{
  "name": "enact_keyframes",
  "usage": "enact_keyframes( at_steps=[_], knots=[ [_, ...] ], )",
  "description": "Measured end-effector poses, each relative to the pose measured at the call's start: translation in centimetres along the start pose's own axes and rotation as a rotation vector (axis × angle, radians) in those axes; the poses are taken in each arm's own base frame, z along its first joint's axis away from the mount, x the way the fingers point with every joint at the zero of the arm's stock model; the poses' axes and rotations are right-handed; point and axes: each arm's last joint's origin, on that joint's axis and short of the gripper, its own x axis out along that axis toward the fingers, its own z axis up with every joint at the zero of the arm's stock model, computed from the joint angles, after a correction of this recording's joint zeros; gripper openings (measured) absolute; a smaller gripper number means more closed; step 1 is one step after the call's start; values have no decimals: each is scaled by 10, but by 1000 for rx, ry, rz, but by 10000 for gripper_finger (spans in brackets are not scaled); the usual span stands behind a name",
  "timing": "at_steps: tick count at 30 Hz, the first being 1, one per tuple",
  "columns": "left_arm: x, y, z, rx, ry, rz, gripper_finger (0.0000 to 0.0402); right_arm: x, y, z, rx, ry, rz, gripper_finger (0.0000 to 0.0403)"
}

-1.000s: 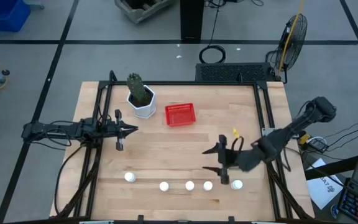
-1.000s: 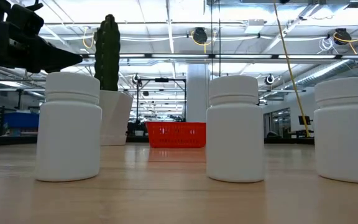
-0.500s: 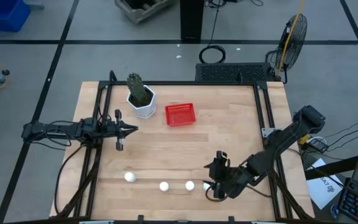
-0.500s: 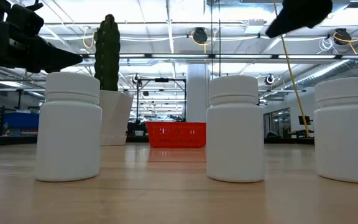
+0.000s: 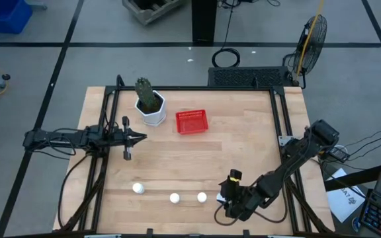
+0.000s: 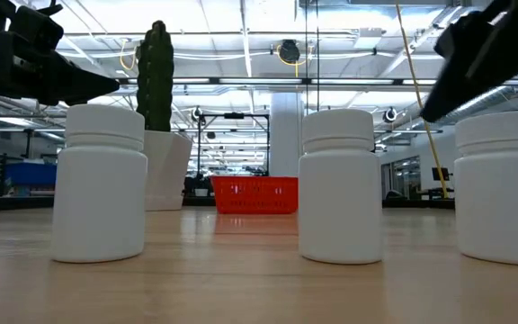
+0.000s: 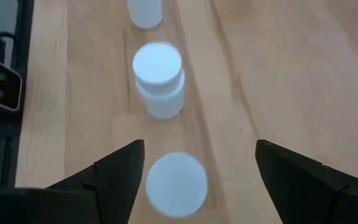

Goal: Pick and place pill bottles into a basket
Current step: Put the white pill bottle into the red bin

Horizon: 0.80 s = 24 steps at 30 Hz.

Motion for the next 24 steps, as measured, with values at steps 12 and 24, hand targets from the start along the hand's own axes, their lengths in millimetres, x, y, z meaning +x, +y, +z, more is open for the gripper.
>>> enact_keyframes(
  at_steps=[12,24],
  knots=[
    [0,0,0,0,0,0,35,15,7,-16,63,101,23,293],
    [0,0,0,0,0,0,35,15,6,-13,62,89,19,225]
  ],
)
